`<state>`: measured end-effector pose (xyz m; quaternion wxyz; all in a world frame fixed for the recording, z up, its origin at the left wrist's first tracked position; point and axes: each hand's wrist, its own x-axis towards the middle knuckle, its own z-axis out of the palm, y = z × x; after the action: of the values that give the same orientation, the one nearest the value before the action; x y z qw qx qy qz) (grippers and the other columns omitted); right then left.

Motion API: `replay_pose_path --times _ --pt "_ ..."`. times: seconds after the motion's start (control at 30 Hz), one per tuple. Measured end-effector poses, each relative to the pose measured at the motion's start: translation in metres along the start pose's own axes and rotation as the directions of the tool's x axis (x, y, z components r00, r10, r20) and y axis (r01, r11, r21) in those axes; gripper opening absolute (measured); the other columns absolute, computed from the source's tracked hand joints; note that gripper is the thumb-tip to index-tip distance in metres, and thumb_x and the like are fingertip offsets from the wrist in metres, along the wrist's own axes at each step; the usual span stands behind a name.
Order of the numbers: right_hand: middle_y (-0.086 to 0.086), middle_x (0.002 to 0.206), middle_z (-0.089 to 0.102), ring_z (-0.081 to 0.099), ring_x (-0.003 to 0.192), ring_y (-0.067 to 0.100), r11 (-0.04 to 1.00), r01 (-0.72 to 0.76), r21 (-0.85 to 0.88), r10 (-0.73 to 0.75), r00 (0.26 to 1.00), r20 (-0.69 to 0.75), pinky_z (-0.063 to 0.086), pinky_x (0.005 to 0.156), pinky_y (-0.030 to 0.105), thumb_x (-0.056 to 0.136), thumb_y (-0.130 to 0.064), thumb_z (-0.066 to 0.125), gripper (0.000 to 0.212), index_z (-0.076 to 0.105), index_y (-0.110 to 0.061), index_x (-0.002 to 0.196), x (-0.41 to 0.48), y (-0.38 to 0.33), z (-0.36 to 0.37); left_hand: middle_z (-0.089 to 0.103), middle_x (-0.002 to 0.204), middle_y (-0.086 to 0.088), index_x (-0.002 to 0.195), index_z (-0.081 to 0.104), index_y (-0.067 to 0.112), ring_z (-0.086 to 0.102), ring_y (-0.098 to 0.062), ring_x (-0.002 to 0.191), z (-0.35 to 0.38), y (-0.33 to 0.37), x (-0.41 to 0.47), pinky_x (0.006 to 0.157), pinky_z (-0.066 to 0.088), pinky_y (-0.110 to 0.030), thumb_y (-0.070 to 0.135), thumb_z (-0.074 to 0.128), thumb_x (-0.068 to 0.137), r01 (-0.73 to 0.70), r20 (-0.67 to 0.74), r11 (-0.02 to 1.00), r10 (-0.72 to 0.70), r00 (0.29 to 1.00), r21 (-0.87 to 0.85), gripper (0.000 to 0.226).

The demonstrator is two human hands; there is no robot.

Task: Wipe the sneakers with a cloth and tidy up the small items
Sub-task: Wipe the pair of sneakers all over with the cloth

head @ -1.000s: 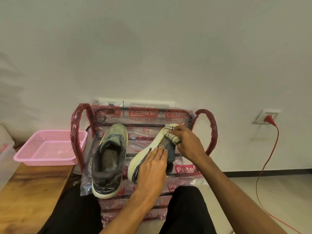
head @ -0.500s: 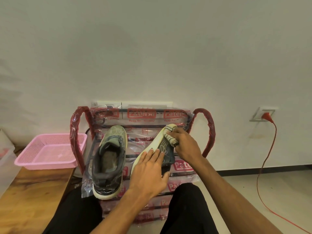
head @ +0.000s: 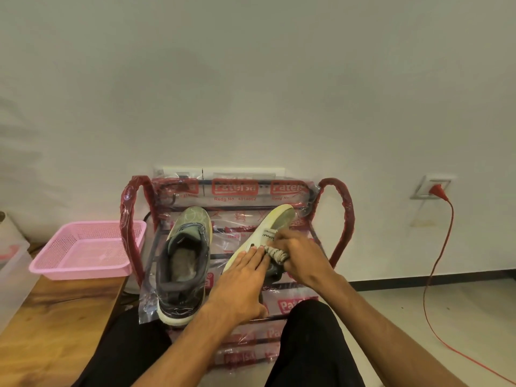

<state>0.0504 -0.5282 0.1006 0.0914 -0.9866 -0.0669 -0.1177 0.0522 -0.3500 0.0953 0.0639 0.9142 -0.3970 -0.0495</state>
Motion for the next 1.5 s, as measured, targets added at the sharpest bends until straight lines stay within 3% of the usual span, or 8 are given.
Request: replay_pose_path --times 0.23,0.5,0.73,1.0,1.23,1.33,1.43,1.5 --pt "-0.001 0.116 0.062 0.059 0.100 0.018 0.988 -0.157 -0.003 0.156 0.986 -0.058 0.053 0.084 0.032 0.083 -0.017 0.072 0.032 0.069 -0.016 0.115 0.015 0.010 0.000 -0.010 0.163 -0.007 0.155 -0.005 0.013 -0.009 -0.020 0.150 -0.009 0.003 0.003 0.123 0.000 -0.037 0.043 0.080 0.074 -0.003 0.073 0.999 0.000 0.997 0.039 0.122" --pt "0.006 0.115 0.063 0.062 0.097 0.023 0.926 -0.354 0.132 0.372 0.917 -0.147 0.055 0.082 0.037 0.087 -0.006 0.064 0.026 0.066 -0.006 0.113 0.049 0.005 0.003 -0.009 0.163 -0.001 0.156 -0.006 0.018 -0.005 -0.016 0.150 -0.020 -0.014 0.003 0.122 0.010 -0.036 -0.002 0.062 0.086 0.000 0.063 1.000 -0.002 0.998 0.027 0.100" --pt "0.005 0.099 0.066 0.063 0.085 0.023 0.954 -0.299 0.031 0.295 0.950 0.106 0.056 0.077 0.041 0.085 -0.017 0.063 0.021 0.061 -0.011 0.105 0.024 -0.014 -0.001 -0.001 0.164 0.001 0.156 0.003 0.018 0.002 -0.016 0.150 -0.017 -0.017 0.001 0.119 0.015 -0.033 0.004 0.066 0.086 -0.007 -0.033 0.999 0.008 0.999 0.036 0.094" --pt "0.004 0.100 0.066 0.064 0.084 0.020 0.921 -0.387 0.053 0.389 0.920 -0.038 0.056 0.074 0.034 0.087 -0.016 0.066 0.023 0.065 -0.012 0.109 0.034 -0.001 -0.004 0.000 0.164 0.002 0.156 0.006 0.022 0.003 -0.015 0.150 -0.013 -0.016 0.001 0.120 0.012 -0.033 0.005 0.066 0.087 0.004 -0.078 1.000 -0.003 0.997 0.019 0.092" --pt "0.000 0.077 0.065 0.063 0.071 0.019 0.930 -0.352 0.104 0.325 0.921 0.214 0.058 0.069 0.041 0.082 -0.018 0.062 0.003 0.064 -0.018 0.080 0.029 -0.004 -0.015 0.000 0.164 0.001 0.156 0.007 0.020 0.003 -0.017 0.150 -0.009 -0.015 0.001 0.120 0.012 -0.032 0.006 0.066 0.087 -0.006 -0.100 0.999 0.009 0.995 0.035 0.092" --pt "-0.003 0.075 0.060 0.064 0.075 0.018 0.877 -0.445 0.182 0.423 0.894 0.152 0.058 0.073 0.039 0.088 -0.015 0.064 0.025 0.053 -0.028 0.068 0.029 0.008 -0.026 0.000 0.164 -0.001 0.156 0.004 0.019 0.001 -0.016 0.150 -0.004 -0.016 -0.001 0.120 0.005 -0.030 0.010 0.064 0.090 0.008 -0.138 0.999 -0.002 0.990 0.041 0.090" --pt "0.003 0.088 0.066 0.064 0.077 0.019 0.842 -0.492 0.220 0.498 0.867 0.033 0.058 0.074 0.040 0.088 -0.017 0.066 0.005 0.063 -0.021 0.088 0.030 0.012 -0.023 0.000 0.164 -0.003 0.155 0.000 0.016 0.001 -0.016 0.150 0.000 -0.018 -0.004 0.118 -0.003 -0.029 0.027 0.065 0.091 0.050 -0.166 0.998 -0.042 0.985 0.042 0.092" --pt "0.003 0.091 0.067 0.063 0.077 0.019 0.838 -0.478 0.264 0.496 0.868 -0.004 0.057 0.073 0.036 0.089 -0.012 0.065 0.013 0.067 -0.017 0.101 0.033 0.011 -0.018 0.001 0.164 -0.004 0.155 0.000 0.015 0.001 -0.017 0.150 0.001 -0.020 -0.007 0.116 -0.005 -0.028 0.036 0.064 0.091 0.074 -0.181 0.997 -0.066 0.981 0.036 0.094"
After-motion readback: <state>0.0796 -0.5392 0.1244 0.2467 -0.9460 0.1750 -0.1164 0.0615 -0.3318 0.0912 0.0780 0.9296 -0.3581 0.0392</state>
